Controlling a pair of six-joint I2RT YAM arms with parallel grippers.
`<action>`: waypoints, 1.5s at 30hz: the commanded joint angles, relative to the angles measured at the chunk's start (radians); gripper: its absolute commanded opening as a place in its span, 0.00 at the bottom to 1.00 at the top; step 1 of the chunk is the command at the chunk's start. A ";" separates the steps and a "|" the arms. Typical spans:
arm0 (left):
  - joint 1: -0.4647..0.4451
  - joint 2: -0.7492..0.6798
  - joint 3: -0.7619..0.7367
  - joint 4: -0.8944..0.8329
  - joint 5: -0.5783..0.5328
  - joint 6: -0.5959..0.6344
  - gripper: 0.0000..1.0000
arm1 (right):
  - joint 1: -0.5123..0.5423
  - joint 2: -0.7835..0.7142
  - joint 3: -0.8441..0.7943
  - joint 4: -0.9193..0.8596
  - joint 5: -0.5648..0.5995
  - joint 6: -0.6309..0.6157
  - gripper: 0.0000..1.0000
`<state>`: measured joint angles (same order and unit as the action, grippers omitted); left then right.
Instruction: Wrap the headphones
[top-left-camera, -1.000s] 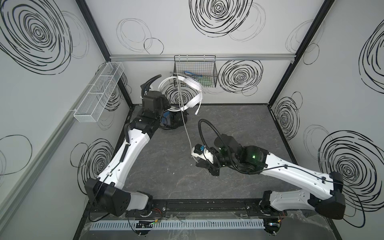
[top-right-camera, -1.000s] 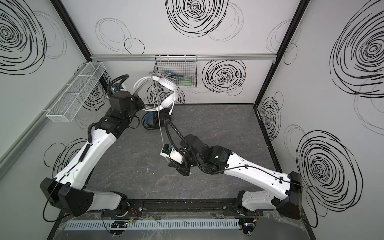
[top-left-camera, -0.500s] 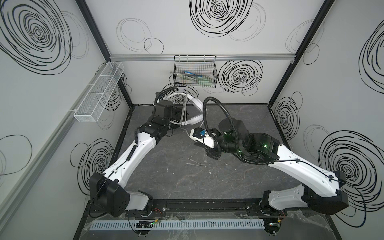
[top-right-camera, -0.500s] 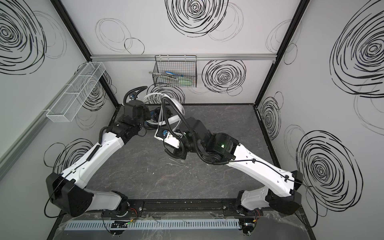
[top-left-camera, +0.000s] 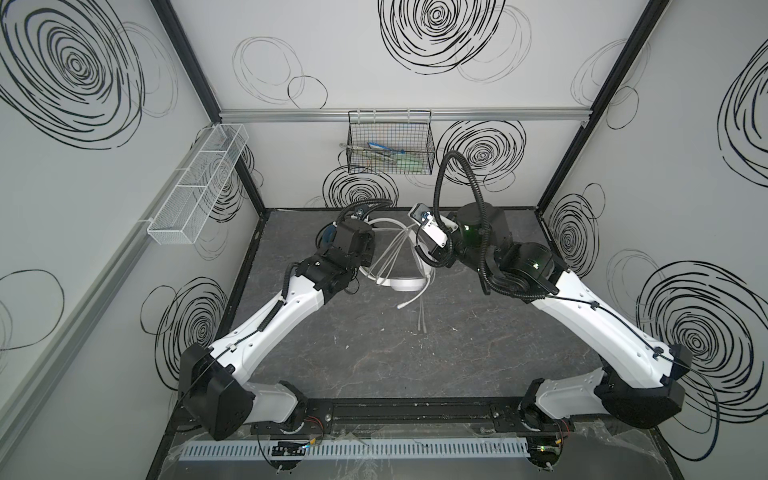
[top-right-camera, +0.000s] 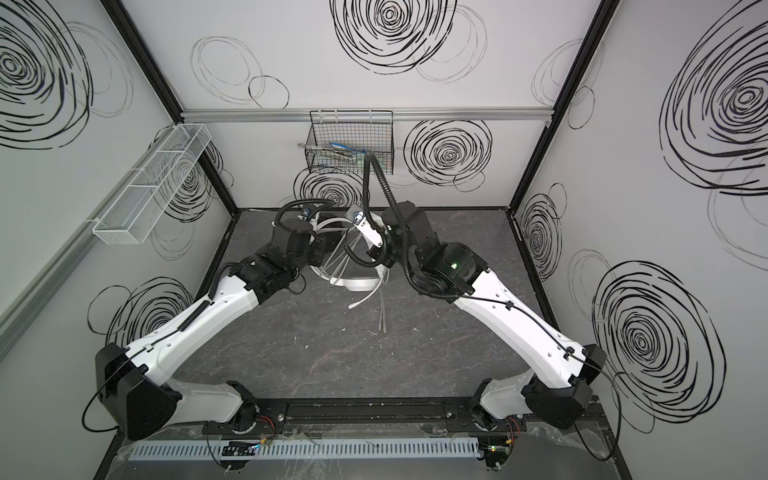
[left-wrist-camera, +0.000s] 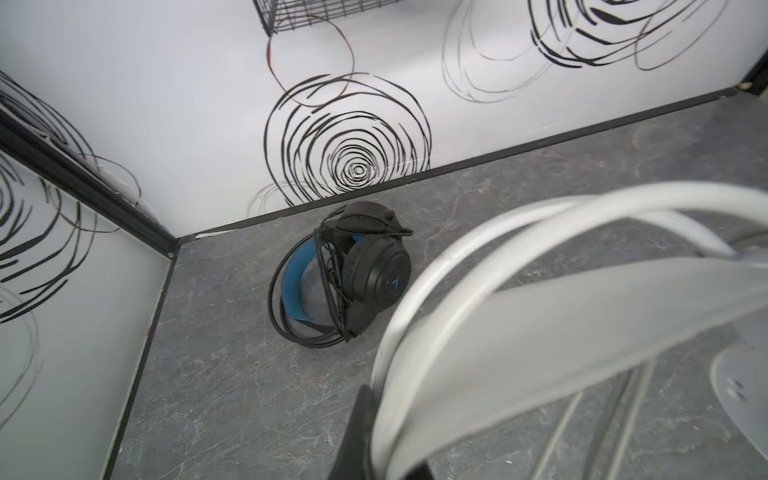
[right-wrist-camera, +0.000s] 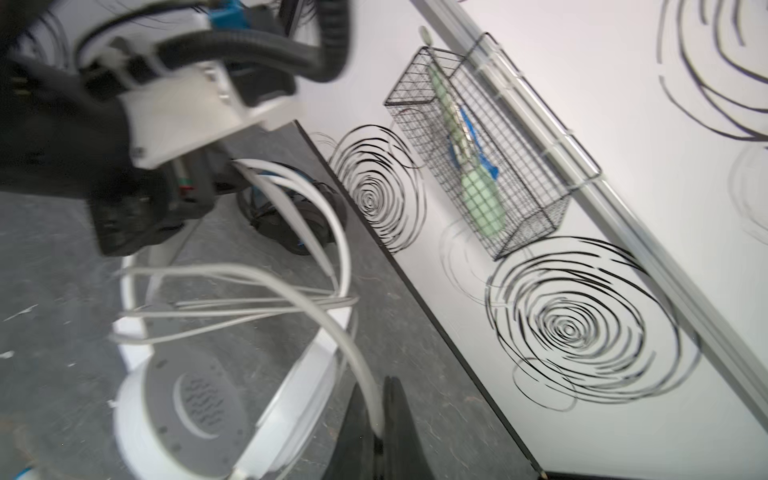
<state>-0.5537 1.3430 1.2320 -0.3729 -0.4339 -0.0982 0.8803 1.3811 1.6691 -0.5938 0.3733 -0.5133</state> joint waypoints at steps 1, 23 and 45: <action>0.006 -0.068 -0.002 0.045 0.056 0.004 0.00 | -0.038 0.020 0.051 0.107 0.145 -0.013 0.05; 0.112 -0.146 -0.064 0.035 0.072 -0.186 0.00 | 0.077 -0.235 -0.204 0.275 0.067 -0.048 0.03; -0.005 -0.188 -0.120 0.182 0.171 0.009 0.00 | 0.038 -0.130 -0.135 0.354 0.110 -0.079 0.13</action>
<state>-0.5575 1.2114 1.1187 -0.3264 -0.3424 -0.1257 0.9524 1.2339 1.4837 -0.3298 0.4587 -0.5945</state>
